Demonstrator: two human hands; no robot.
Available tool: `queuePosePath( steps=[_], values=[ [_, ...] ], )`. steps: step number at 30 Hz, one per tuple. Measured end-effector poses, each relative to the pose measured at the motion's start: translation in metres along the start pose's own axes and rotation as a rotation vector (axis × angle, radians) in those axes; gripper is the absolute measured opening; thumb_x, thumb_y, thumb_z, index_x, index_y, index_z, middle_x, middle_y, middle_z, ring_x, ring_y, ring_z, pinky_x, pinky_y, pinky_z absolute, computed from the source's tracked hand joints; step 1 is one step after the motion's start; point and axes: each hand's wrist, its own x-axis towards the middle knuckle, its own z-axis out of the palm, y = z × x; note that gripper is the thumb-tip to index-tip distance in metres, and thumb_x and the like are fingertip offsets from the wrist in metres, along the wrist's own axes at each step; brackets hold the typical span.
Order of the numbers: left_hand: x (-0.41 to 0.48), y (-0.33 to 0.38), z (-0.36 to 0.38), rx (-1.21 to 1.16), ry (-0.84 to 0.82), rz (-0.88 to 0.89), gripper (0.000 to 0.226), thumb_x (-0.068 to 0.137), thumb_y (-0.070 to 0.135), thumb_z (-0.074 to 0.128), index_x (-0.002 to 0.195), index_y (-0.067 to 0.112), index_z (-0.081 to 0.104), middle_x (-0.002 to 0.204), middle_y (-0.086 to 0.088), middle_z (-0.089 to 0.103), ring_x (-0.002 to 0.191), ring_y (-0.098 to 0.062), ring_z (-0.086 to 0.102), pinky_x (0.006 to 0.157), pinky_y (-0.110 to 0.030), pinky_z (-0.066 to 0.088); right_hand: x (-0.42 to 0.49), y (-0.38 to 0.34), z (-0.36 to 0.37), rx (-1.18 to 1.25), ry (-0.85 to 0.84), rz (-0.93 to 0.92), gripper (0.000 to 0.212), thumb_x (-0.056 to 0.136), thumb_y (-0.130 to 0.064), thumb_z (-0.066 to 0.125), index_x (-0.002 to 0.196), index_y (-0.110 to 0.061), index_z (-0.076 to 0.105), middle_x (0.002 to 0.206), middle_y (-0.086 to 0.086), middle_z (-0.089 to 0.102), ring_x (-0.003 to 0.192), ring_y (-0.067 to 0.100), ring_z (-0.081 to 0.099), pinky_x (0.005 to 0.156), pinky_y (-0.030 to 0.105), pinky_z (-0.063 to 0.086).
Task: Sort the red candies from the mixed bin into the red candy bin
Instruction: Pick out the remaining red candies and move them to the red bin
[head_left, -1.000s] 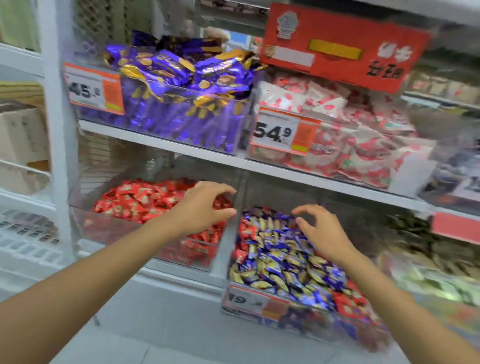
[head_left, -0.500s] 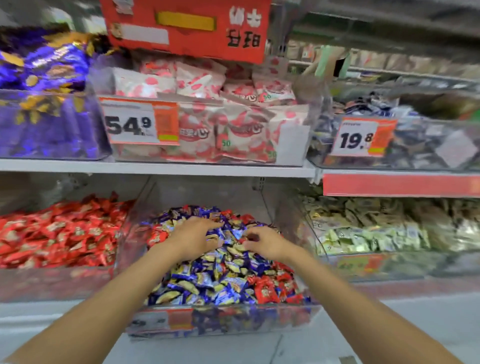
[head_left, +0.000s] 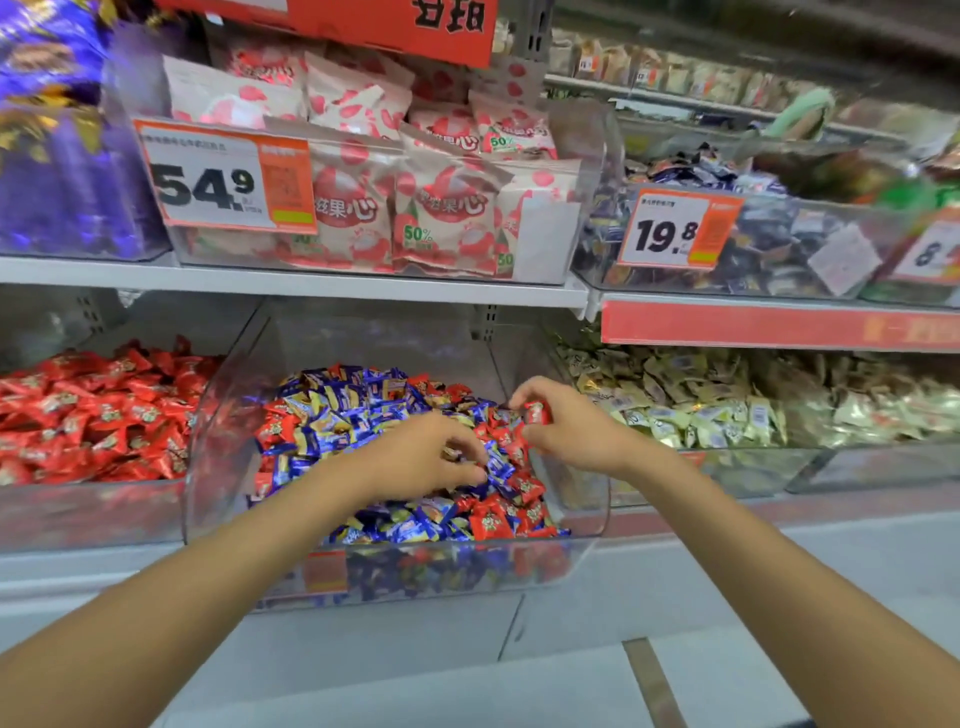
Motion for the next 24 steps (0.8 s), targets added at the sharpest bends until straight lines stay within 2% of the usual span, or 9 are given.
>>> queuePosePath(
  steps=[4,8,11,13,15,17,19,21,24],
  values=[
    [0.008,0.003,0.036,0.365,-0.219,0.073,0.05,0.069,0.066,0.067,0.11,0.037,0.067,0.099,0.009,0.067,0.097,-0.013,0.053,0.09,-0.033,0.041,-0.029,-0.003,-0.011,0.094,-0.017,0.052,0.021,0.089,-0.005,0.059,0.103,-0.02,0.054,0.073,0.004,0.051,0.067,0.022,0.045,0.062,0.033,0.037],
    [0.006,0.002,0.014,0.11,-0.038,-0.024,0.022,0.078,0.031,0.076,0.094,0.019,0.069,0.082,0.007,0.063,0.075,-0.01,0.055,0.071,-0.027,0.043,-0.036,0.0,-0.007,0.115,-0.054,0.047,0.01,0.094,-0.013,0.055,0.099,-0.022,0.055,0.08,0.006,0.06,0.07,0.021,0.05,0.059,0.03,0.041],
    [-0.007,-0.004,-0.012,-0.026,0.046,-0.109,0.016,0.087,0.02,0.068,0.103,0.022,0.065,0.088,0.015,0.055,0.073,-0.003,0.054,0.067,-0.02,0.043,-0.029,0.007,0.01,0.048,-0.167,0.071,0.022,0.091,0.001,0.052,0.097,-0.02,0.057,0.096,0.004,0.057,0.077,0.018,0.054,0.067,0.035,0.051],
    [-0.014,-0.007,-0.019,-0.024,-0.023,-0.122,0.023,0.094,0.011,0.056,0.108,0.028,0.063,0.094,0.018,0.053,0.071,-0.009,0.056,0.065,-0.022,0.046,-0.021,0.013,0.027,-0.045,-0.265,0.106,0.029,0.089,0.007,0.045,0.101,-0.014,0.06,0.094,0.007,0.055,0.073,0.016,0.051,0.065,0.036,0.047],
    [-0.018,-0.006,-0.017,0.003,-0.138,-0.137,0.029,0.096,0.007,0.05,0.105,0.031,0.062,0.094,0.02,0.048,0.074,-0.01,0.052,0.068,-0.024,0.046,-0.013,0.017,0.038,-0.183,-0.339,0.136,0.014,0.09,0.001,0.05,0.091,-0.007,0.062,0.079,0.006,0.048,0.062,0.015,0.041,0.055,0.029,0.033],
    [-0.022,-0.007,-0.013,0.045,-0.201,-0.154,0.017,0.094,0.021,0.056,0.102,0.034,0.063,0.095,0.009,0.048,0.09,-0.014,0.05,0.085,-0.033,0.044,-0.009,0.019,0.044,-0.261,-0.39,0.136,0.016,0.089,-0.014,0.063,0.077,-0.008,0.053,0.072,0.008,0.039,0.064,0.02,0.035,0.055,0.031,0.023],
    [-0.027,-0.009,-0.011,0.131,-0.225,-0.188,0.018,0.086,0.042,0.065,0.103,0.036,0.066,0.104,0.003,0.051,0.107,-0.014,0.045,0.096,-0.035,0.04,-0.007,0.02,0.049,-0.244,-0.412,0.136,0.019,0.087,-0.019,0.068,0.082,-0.01,0.052,0.074,0.006,0.044,0.066,0.018,0.039,0.054,0.027,0.026],
    [-0.03,-0.009,-0.011,0.152,-0.18,-0.21,0.028,0.08,0.05,0.068,0.103,0.033,0.068,0.106,0.005,0.055,0.109,-0.012,0.046,0.096,-0.034,0.041,-0.008,0.021,0.052,-0.15,-0.383,0.139,0.019,0.087,-0.015,0.069,0.079,-0.014,0.051,0.073,0.0,0.049,0.063,0.011,0.043,0.055,0.022,0.033],
    [-0.028,-0.003,-0.008,0.056,-0.042,-0.141,0.023,0.086,0.038,0.066,0.105,0.026,0.071,0.098,0.001,0.062,0.091,-0.016,0.058,0.081,-0.029,0.047,-0.012,0.013,0.045,-0.048,-0.294,0.144,0.022,0.091,-0.008,0.061,0.074,-0.01,0.048,0.074,0.008,0.047,0.06,0.011,0.038,0.048,0.015,0.032]
  ],
)
